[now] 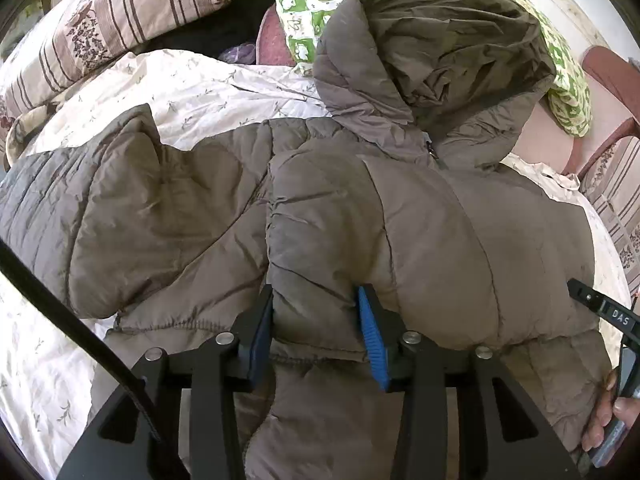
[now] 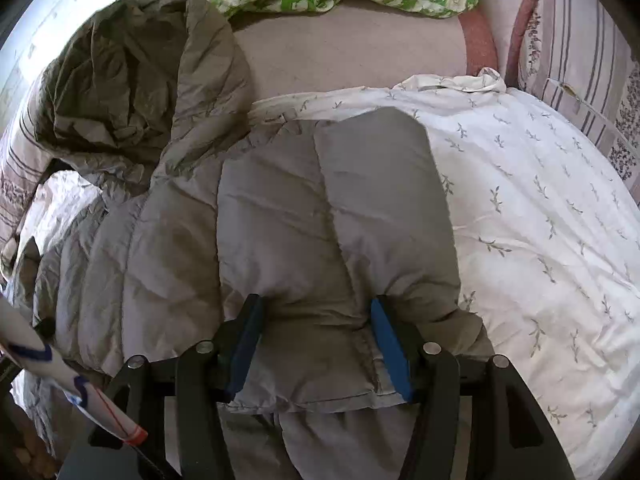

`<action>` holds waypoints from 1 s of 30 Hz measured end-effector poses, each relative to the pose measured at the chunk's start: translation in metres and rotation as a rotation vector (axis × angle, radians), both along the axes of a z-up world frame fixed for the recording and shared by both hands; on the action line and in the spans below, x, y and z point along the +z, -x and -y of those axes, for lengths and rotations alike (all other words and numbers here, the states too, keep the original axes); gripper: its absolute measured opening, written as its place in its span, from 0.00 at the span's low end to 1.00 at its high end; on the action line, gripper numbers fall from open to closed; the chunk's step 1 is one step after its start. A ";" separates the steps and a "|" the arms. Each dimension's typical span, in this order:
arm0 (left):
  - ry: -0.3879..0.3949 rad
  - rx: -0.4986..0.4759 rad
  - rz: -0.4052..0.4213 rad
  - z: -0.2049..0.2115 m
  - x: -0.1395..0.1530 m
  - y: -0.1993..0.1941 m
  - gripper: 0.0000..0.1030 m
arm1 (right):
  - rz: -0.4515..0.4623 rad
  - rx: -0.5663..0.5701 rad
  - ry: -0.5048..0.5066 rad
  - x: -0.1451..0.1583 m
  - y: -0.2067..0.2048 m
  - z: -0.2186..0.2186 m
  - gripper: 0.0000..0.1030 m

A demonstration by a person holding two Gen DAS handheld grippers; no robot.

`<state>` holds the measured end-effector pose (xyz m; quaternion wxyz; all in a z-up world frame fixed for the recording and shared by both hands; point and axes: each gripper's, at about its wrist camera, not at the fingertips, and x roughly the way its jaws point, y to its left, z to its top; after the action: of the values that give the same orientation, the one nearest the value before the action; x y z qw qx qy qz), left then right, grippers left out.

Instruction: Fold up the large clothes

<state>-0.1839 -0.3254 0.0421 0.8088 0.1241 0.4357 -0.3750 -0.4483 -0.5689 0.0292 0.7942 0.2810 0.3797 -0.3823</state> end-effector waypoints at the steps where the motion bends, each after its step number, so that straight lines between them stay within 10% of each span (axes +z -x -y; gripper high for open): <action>1: 0.005 0.007 0.002 -0.001 0.002 0.000 0.42 | 0.018 -0.012 0.022 0.008 0.005 -0.002 0.59; 7: 0.060 0.065 0.087 -0.015 0.029 -0.002 0.53 | 0.104 0.092 0.185 0.052 -0.009 -0.045 0.59; 19: -0.024 0.090 0.048 -0.007 0.001 -0.016 0.64 | -0.015 0.209 0.057 -0.001 -0.053 -0.063 0.57; 30: -0.008 0.083 0.076 -0.017 0.015 -0.010 0.64 | 0.037 0.292 0.098 0.024 -0.065 -0.097 0.57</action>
<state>-0.1737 -0.3084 0.0570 0.8392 0.1230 0.4110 -0.3343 -0.3835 -0.4716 0.0528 0.8611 0.1905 0.3825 -0.2754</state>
